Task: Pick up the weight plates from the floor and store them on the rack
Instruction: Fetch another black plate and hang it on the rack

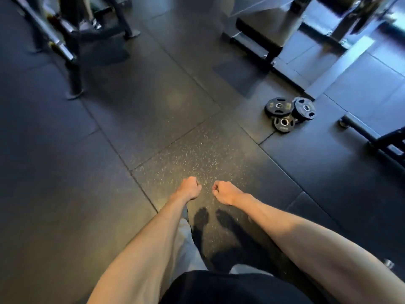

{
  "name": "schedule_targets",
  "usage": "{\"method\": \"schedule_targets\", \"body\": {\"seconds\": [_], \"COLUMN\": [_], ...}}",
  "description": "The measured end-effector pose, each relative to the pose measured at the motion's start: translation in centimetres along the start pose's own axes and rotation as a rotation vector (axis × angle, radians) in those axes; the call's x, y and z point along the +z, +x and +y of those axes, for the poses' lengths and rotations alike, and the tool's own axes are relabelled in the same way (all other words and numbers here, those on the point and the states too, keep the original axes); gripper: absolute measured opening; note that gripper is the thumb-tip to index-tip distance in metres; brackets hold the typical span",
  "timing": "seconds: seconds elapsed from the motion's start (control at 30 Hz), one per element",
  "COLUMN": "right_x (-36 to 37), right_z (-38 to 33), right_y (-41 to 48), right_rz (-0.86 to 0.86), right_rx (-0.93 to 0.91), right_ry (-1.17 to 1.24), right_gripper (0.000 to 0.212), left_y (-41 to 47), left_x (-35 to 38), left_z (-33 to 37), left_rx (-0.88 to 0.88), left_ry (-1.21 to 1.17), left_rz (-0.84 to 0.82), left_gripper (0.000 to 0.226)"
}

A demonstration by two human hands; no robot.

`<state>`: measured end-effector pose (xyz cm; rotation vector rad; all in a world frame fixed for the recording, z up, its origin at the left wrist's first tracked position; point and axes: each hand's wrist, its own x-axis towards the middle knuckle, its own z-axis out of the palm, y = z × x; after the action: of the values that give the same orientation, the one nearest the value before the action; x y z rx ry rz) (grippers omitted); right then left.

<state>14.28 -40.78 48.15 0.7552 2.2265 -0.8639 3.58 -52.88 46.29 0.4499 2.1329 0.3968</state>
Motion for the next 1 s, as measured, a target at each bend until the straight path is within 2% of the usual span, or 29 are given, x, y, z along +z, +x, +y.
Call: {"method": "schedule_targets", "body": {"seconds": [0.2, 0.37, 0.57, 0.7, 0.83, 1.0], "right_x": [-11.0, -18.9, -29.8, -37.1, -44.8, -52.1], "right_z": [-0.5, 1.2, 7.1, 11.4, 14.9, 19.6], "right_y": [6.3, 11.2, 19.7, 24.8, 28.2, 32.7], "right_rz": [0.141, 0.278, 0.361, 0.363, 0.410, 0.451], "right_rx": [0.138, 0.195, 0.266, 0.315, 0.392, 0.491], "right_ry": [0.182, 0.297, 0.446, 0.507, 0.641, 0.810], "right_gripper": [0.024, 0.027, 0.023, 0.017, 0.027, 0.027], "left_y": [9.9, 18.0, 29.6, 35.8, 41.3, 47.7], "left_x": [-9.9, -14.4, -16.5, -17.4, -18.5, -18.1], "left_z": [8.9, 18.3, 33.1, 42.4, 51.2, 61.2], "left_rx": [0.125, 0.259, 0.382, 0.394, 0.435, 0.502], "left_ry": [0.158, 0.309, 0.457, 0.533, 0.600, 0.704], "left_rz": [-0.075, -0.137, -0.217, -0.258, -0.306, -0.377], "left_gripper": [0.023, 0.025, 0.026, 0.025, 0.026, 0.022]}}
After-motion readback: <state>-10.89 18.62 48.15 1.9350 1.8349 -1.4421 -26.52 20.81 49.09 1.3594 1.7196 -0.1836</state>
